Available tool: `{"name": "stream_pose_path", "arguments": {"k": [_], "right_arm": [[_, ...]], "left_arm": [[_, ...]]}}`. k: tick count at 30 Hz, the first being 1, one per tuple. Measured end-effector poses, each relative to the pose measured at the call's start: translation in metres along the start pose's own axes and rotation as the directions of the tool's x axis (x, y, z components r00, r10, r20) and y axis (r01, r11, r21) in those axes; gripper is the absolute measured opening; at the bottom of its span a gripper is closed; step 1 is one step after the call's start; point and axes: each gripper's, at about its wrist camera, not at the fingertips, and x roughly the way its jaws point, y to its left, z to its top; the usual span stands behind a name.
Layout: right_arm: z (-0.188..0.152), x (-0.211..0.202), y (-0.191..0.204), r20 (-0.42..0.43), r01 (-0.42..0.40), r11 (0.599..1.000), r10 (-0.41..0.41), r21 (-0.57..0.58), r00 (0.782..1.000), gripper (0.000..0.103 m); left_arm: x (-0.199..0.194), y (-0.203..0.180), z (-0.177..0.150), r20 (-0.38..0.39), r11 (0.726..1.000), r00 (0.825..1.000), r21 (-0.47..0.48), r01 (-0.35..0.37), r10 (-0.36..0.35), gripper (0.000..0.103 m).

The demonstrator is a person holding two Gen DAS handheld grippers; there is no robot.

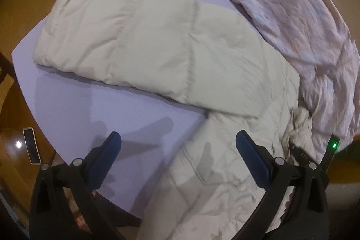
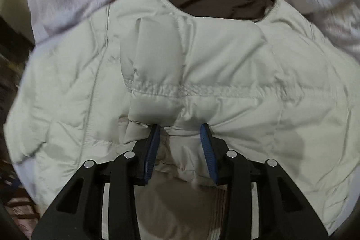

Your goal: Fold large clothes

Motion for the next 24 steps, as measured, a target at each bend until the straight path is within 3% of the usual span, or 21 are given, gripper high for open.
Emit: {"name": "stream_pose_path", "arguments": {"k": [4,8,13,17,19,20,22,24], "right_arm": [[0.008,0.004,0.0,-0.029,-0.011,1.0,0.011,0.006,1.0,0.041],[0.007,0.004,0.001,-0.019,-0.017,1.0,0.017,-0.005,1.0,0.041],[0.011,0.006,0.001,-0.017,-0.014,1.0,0.014,0.003,1.0,0.041],[0.003,0.002,-0.003,-0.003,-0.01,1.0,0.01,0.013,1.0,0.041],[0.003,0.003,-0.001,0.006,0.0,1.0,0.0,0.016,1.0,0.041],[0.003,0.0,-0.002,0.007,0.003,1.0,-0.003,0.017,1.0,0.041],[0.003,0.001,0.0,0.008,0.006,1.0,-0.007,0.02,1.0,0.041],[0.0,-0.001,0.002,0.01,0.01,1.0,-0.01,0.022,1.0,0.041]], "left_arm": [[0.0,0.028,0.012,0.038,0.992,0.999,-0.125,0.011,-0.007,0.095],[-0.002,0.06,0.023,0.084,0.964,0.996,-0.266,0.031,-0.009,0.09],[0.001,0.101,0.035,0.136,0.897,0.99,-0.434,0.086,-0.03,0.087],[0.001,0.122,0.041,0.185,0.859,0.982,-0.495,0.13,-0.042,0.079],[0.003,0.131,0.043,0.196,0.844,0.979,-0.513,0.157,-0.063,0.06],[0.003,0.135,0.043,0.205,0.837,0.977,-0.522,0.164,-0.064,0.055],[0.005,0.141,0.045,0.205,0.827,0.977,-0.538,0.163,-0.059,0.025],[0.005,0.149,0.045,0.21,0.815,0.975,-0.552,0.176,-0.068,0.012]]}}
